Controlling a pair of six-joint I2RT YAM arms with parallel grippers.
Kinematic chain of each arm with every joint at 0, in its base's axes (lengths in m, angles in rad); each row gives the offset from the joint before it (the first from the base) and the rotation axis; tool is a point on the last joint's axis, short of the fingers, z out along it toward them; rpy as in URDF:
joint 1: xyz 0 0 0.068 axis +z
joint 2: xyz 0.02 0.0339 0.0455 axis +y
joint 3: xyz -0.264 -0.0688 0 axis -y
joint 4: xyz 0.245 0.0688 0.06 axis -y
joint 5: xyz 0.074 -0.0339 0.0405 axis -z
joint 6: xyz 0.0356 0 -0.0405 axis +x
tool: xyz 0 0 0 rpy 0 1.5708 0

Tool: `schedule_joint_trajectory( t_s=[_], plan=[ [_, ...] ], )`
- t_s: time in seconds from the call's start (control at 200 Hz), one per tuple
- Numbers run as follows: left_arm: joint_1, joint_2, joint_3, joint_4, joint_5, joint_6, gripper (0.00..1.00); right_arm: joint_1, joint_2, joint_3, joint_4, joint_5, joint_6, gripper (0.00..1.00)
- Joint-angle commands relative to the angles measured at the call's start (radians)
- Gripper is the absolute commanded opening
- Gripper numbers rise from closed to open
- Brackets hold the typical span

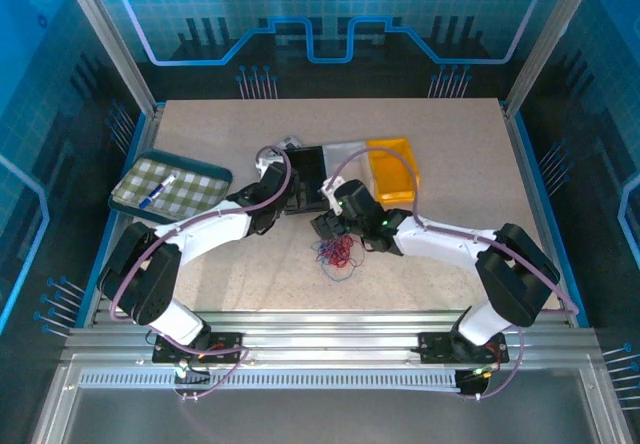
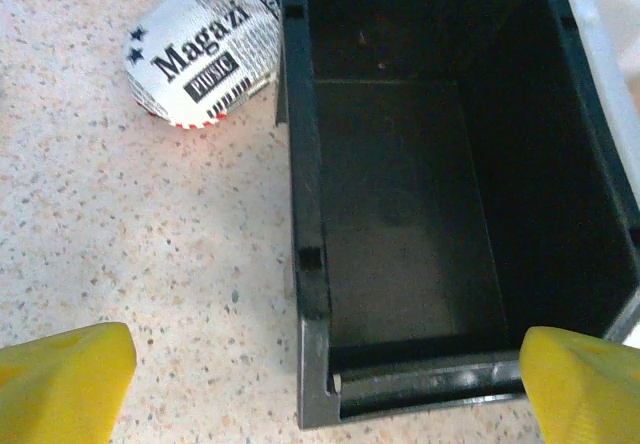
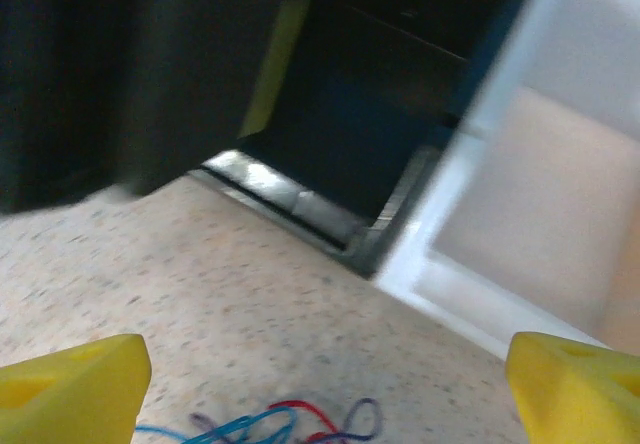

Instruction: Untangle the cables

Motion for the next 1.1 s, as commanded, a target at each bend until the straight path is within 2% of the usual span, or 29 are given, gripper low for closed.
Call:
schedule_joint_trajectory(
  t_s=[0.0,0.13,0.22,0.325,0.515,0.796,0.921,1.096],
  plan=[
    [-0.008,-0.028,0.031,-0.051,0.019,0.011,0.99,-0.081,-0.038,0.024,-0.021,-0.031,0.144,0.92],
    [-0.034,-0.017,0.048,-0.059,0.105,0.059,0.99,-0.145,-0.089,-0.026,0.019,-0.102,0.204,0.91],
    [-0.069,-0.019,0.047,-0.065,0.156,0.136,0.99,-0.159,-0.122,-0.027,-0.027,-0.1,0.185,0.9],
    [-0.106,-0.028,0.037,-0.076,0.265,0.225,0.99,-0.174,-0.181,-0.093,-0.079,-0.088,0.197,0.9],
    [-0.171,-0.013,0.071,-0.207,0.395,0.365,0.99,-0.207,-0.292,-0.195,-0.18,-0.155,0.225,0.86],
    [-0.215,0.061,0.11,-0.289,0.445,0.426,0.99,-0.214,-0.329,-0.265,-0.319,-0.205,0.202,0.81],
    [-0.221,0.113,0.114,-0.271,0.427,0.413,0.98,-0.214,-0.28,-0.264,-0.3,-0.251,0.189,0.78],
    [-0.221,0.143,0.119,-0.258,0.424,0.391,0.91,-0.213,-0.181,-0.22,-0.295,-0.289,0.157,0.75]
  ],
)
